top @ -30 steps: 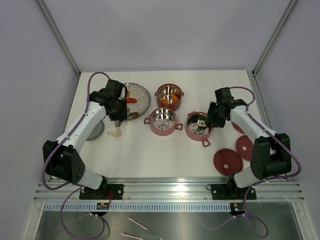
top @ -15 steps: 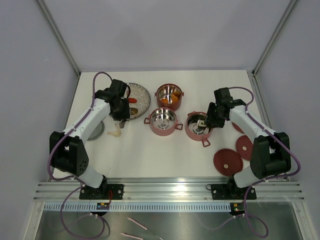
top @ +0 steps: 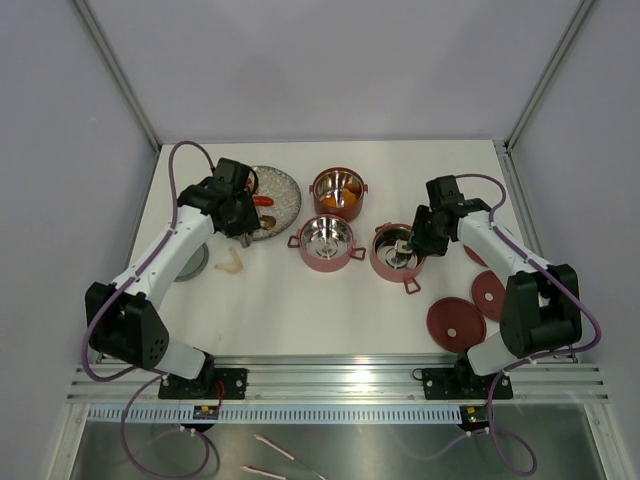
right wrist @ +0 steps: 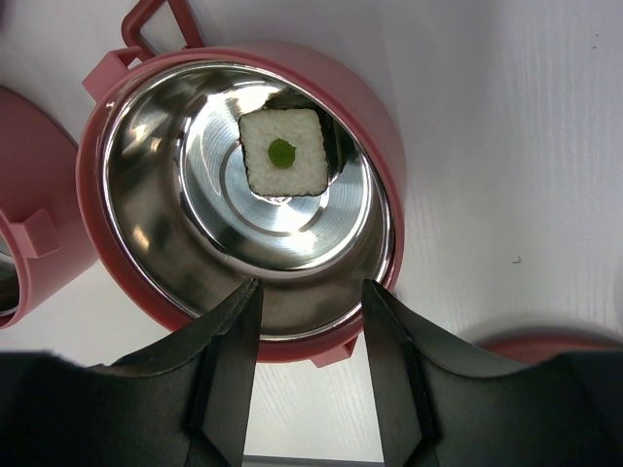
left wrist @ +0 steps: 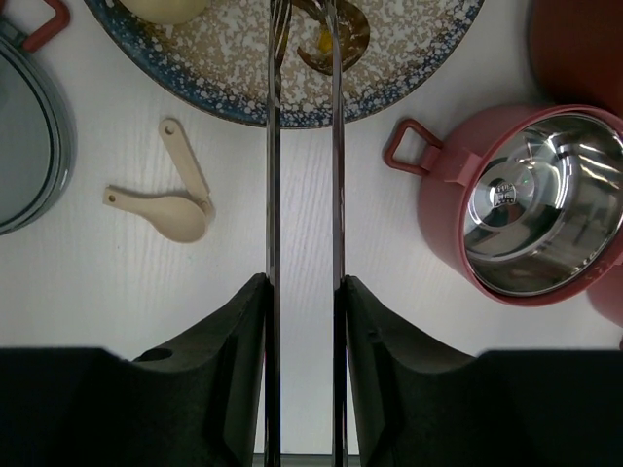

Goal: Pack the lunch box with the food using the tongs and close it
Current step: Pick up the fake food from the plate.

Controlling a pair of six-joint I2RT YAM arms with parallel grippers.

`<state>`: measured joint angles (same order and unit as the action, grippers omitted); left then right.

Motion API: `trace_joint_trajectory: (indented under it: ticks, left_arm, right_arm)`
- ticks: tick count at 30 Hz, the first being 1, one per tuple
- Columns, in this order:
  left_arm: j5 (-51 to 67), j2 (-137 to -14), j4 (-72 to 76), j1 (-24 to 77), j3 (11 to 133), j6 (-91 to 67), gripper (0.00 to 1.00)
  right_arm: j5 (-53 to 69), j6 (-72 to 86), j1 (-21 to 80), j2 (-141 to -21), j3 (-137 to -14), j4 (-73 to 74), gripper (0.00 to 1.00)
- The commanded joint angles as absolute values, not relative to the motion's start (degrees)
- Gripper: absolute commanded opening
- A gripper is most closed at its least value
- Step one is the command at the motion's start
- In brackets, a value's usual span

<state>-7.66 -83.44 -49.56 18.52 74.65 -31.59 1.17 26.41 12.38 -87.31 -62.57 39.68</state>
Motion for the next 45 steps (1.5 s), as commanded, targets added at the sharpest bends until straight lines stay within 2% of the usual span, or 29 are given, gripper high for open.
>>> trace_joint_trajectory:
  ticks: [1,7,13,20,27,38,45]
  left_arm:
    - [-10.4,-82.3,-45.3,21.3,74.4,-36.9,0.38]
    - [-11.3,-88.8,-43.7,25.9,79.7,-37.4,0.37]
    - [-10.5,-94.0,-43.9,26.5,81.2,-37.5,0.36]
    - [-9.6,-91.9,-46.2,26.5,78.2,-34.9,0.35]
    - [-14.9,-87.2,-52.6,26.5,76.2,-33.4,0.35]
    - [-15.2,-84.7,-55.0,26.4,80.4,-30.9,0.36]
    - [-20.3,-88.3,-55.5,25.8,84.6,-29.5,0.41]
  right_arm:
    - [2.0,26.8,13.4,-87.9,-64.0,38.6,0.53]
    - [1.7,26.6,13.5,-87.5,-63.5,38.8,0.53]
    - [1.2,26.7,13.6,-86.4,-62.7,39.1,0.53]
    - [1.3,26.8,13.5,-86.6,-62.1,38.9,0.53]
    - [1.9,26.7,13.7,-87.6,-63.5,38.7,0.53]
    - [2.1,26.5,14.1,-88.2,-63.5,38.5,0.53]
    - [1.8,26.5,14.1,-87.5,-62.7,38.3,0.53]
